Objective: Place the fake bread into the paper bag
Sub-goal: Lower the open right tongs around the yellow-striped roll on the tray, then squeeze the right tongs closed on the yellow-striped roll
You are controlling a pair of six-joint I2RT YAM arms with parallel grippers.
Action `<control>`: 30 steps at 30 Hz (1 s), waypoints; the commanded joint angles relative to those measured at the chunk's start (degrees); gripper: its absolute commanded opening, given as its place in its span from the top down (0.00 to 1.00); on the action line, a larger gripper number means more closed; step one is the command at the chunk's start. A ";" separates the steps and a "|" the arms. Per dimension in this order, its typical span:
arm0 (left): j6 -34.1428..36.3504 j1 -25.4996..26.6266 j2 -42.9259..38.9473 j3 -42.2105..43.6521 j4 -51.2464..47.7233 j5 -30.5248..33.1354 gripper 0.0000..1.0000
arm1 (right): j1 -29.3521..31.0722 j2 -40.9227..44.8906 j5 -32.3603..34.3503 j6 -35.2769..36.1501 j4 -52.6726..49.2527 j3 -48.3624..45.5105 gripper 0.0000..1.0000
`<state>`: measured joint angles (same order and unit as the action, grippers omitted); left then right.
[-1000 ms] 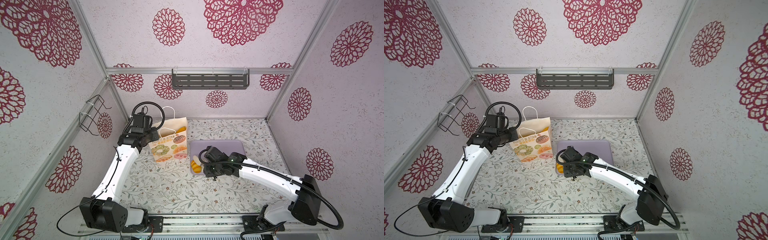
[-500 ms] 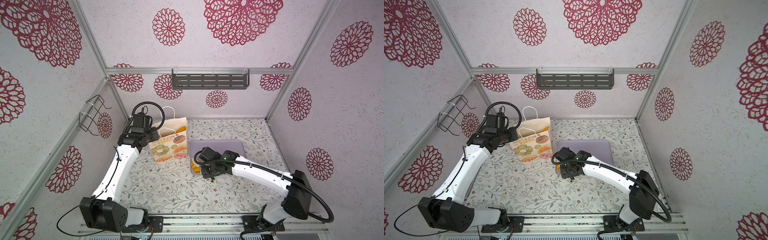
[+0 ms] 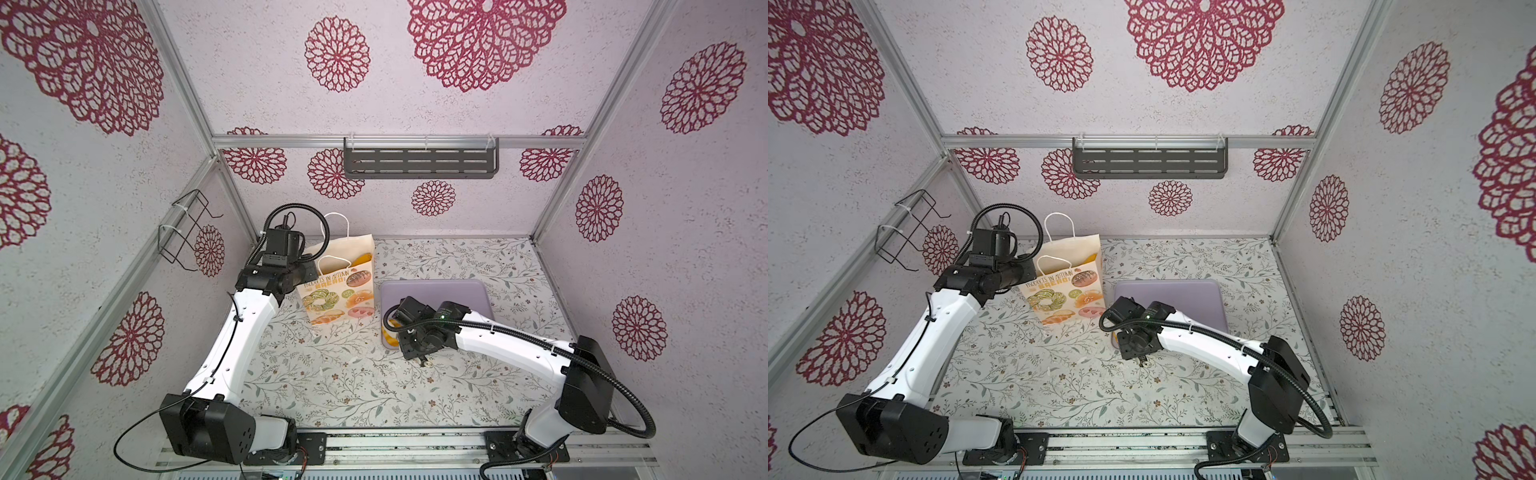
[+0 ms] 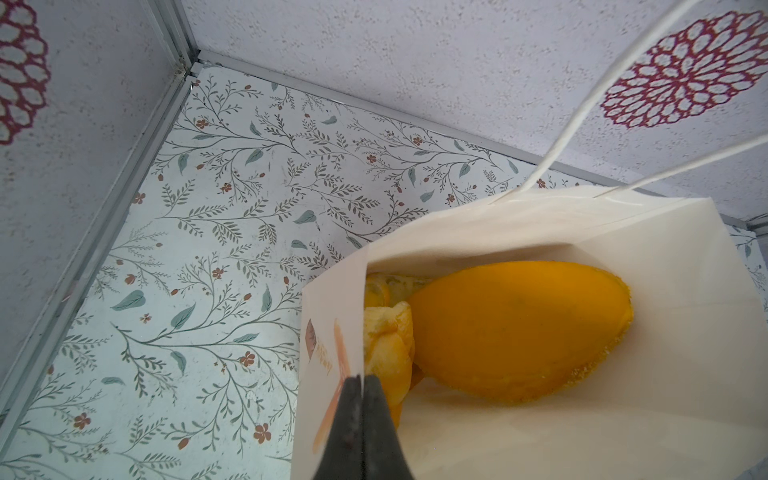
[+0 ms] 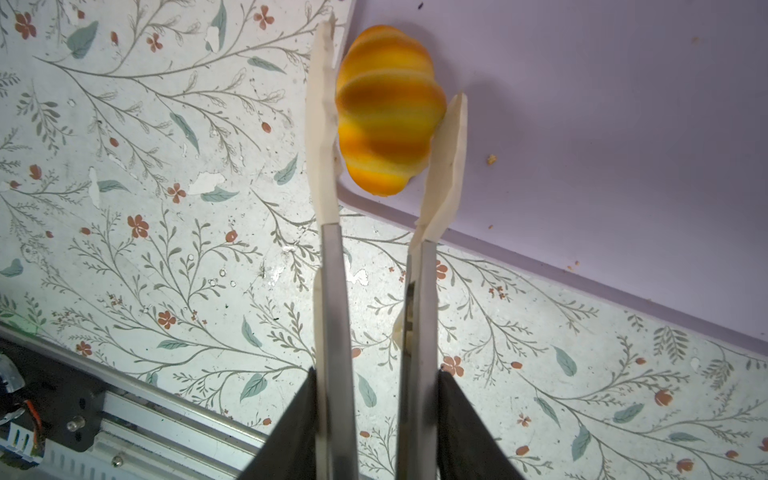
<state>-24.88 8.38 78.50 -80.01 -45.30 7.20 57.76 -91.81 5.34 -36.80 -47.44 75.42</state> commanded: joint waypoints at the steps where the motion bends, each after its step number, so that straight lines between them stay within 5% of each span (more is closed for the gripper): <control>1: 0.80 0.49 0.34 -0.06 1.20 0.80 1.00 | 0.34 -0.16 0.71 1.53 0.07 2.23 0.57; 30: 0.88 0.49 0.60 -0.06 1.12 0.97 1.00 | 0.32 -0.02 3.46 3.09 -1.39 3.81 0.55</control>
<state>-24.86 8.38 79.02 -80.01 -45.25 8.01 57.82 -93.62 8.21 -35.33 -49.30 77.25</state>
